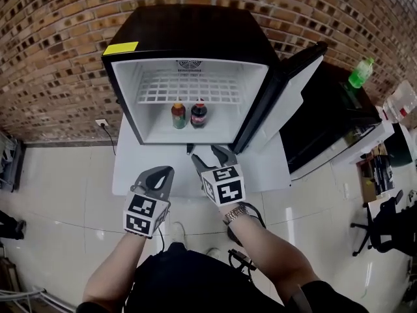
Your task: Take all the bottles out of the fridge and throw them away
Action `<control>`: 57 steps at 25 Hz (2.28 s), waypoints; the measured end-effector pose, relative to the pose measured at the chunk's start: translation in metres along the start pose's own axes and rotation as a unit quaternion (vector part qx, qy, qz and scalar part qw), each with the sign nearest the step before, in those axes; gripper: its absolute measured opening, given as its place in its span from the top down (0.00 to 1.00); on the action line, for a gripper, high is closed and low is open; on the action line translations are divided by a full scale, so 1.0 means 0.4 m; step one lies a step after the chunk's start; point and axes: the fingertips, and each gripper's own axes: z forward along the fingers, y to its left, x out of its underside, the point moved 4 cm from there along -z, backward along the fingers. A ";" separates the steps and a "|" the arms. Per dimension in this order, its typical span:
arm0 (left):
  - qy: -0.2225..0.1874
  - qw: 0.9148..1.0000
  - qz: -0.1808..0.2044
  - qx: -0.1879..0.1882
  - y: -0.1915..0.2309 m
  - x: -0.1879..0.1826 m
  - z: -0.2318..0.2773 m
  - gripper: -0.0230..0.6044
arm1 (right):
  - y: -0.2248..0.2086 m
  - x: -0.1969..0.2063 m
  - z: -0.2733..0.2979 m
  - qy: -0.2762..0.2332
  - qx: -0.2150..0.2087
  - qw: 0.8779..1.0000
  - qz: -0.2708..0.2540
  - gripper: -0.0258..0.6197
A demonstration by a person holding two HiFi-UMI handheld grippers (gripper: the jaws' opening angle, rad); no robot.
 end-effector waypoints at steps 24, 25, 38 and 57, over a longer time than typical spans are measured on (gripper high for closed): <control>0.022 0.998 0.006 0.052 0.245 -0.024 0.226 0.96 | -0.218 -0.043 0.406 0.087 0.084 0.993 0.012 0.48; 0.025 0.998 0.003 0.052 0.253 -0.018 0.229 0.96 | -0.223 -0.042 0.418 0.090 0.084 0.992 0.012 0.48; 0.038 0.998 -0.019 0.052 0.315 0.025 0.258 0.96 | -0.246 -0.031 0.504 0.106 0.091 0.990 0.004 0.48; 0.029 0.995 0.008 0.092 0.093 -0.022 0.283 0.96 | -0.156 0.061 0.191 0.078 0.052 0.995 0.022 0.48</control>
